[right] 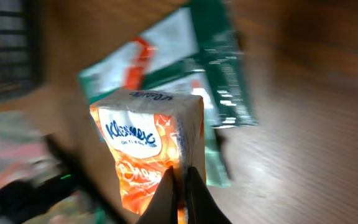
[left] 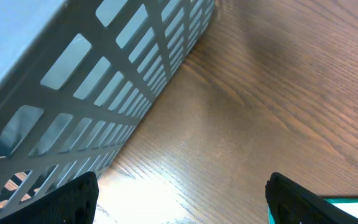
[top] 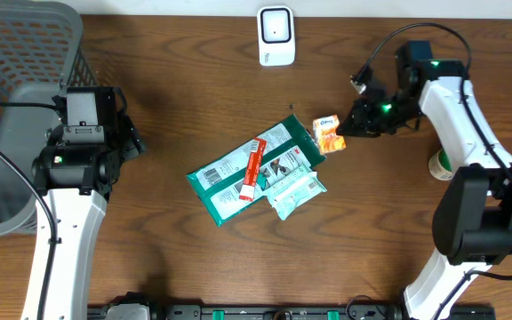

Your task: Scan the item barcode

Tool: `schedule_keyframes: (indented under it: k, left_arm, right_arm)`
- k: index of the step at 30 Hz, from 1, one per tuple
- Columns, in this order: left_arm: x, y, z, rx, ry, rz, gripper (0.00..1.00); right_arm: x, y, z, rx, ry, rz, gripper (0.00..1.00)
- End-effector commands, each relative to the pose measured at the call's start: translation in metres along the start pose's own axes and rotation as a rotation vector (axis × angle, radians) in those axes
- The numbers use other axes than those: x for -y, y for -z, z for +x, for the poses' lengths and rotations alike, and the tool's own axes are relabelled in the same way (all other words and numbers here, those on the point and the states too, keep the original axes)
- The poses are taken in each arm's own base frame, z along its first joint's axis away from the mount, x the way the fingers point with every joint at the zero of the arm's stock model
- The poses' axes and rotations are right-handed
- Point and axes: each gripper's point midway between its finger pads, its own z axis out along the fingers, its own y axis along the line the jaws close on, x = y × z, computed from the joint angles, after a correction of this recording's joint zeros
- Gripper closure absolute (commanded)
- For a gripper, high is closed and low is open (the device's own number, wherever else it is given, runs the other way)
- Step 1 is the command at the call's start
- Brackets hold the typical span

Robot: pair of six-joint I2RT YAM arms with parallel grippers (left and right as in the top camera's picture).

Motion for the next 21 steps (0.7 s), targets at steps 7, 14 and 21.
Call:
schedule_keyframes:
  k: [7,14,21]
  left_arm:
    - [-0.003,0.003,-0.005,0.015,-0.001,-0.011,0.13]
    - [-0.003,0.003,-0.005,0.015,-0.001,-0.011,0.13]
    - [-0.003,0.003,-0.005,0.015,-0.001,-0.011,0.13]
  right_arm:
    - [-0.066,0.044,-0.028,0.180,0.122,-0.441,0.99]
    - [-0.065,0.070,-0.061,0.214,0.031,-0.153,0.99]
    - [-0.121,0.141,-0.109,0.466,0.043,0.102,0.99]
